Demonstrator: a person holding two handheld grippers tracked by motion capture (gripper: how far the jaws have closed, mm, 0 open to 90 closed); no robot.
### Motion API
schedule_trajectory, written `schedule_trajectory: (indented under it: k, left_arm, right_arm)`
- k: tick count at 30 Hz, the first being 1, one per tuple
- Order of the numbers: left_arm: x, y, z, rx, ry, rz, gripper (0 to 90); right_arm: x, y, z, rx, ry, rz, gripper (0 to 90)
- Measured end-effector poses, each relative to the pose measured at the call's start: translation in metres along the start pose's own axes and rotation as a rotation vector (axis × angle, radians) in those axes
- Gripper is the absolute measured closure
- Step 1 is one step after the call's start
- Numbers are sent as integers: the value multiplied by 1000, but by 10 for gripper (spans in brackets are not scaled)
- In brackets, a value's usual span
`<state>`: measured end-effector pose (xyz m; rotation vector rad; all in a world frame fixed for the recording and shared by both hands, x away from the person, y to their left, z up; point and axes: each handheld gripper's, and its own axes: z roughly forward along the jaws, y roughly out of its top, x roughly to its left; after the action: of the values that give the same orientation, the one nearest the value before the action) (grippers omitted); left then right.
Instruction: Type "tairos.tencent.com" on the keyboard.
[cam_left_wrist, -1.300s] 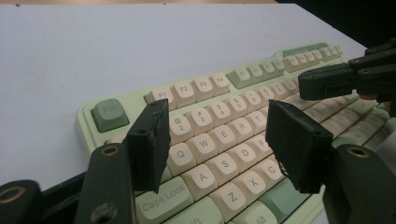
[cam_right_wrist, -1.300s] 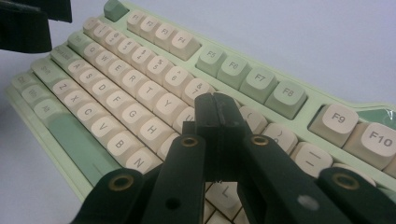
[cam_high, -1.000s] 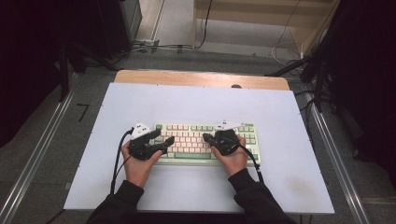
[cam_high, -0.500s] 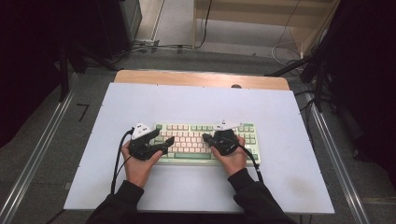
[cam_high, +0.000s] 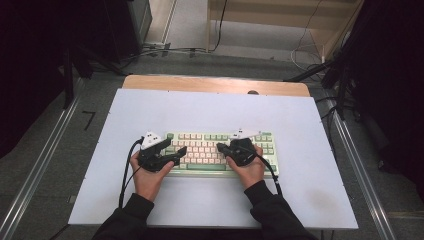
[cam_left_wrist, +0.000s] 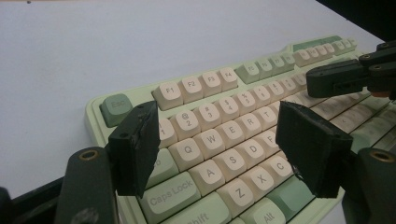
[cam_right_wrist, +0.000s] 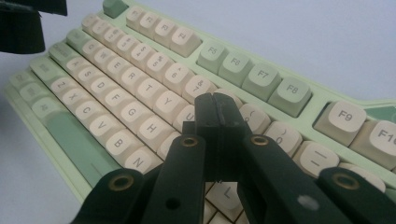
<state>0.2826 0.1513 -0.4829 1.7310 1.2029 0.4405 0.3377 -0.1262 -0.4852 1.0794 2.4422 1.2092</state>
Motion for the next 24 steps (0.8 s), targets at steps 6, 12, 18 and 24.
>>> schedule_trajectory:
  k: [6,12,18,24]
  left_arm:
    - [0,0,-1,-3,-2,-1,309]
    - [0,1,-1,-4,-4,0,318]
    - [0,1,-2,-7,-9,2,327]
    - [-1,2,-2,-7,-24,4,361]
  right_arm:
    - [-1,1,-6,-20,10,4,876]
    - [0,2,-13,-35,24,5,814]
    - [-2,1,-20,-60,39,16,558]
    - [-3,-1,-25,-64,38,24,365]
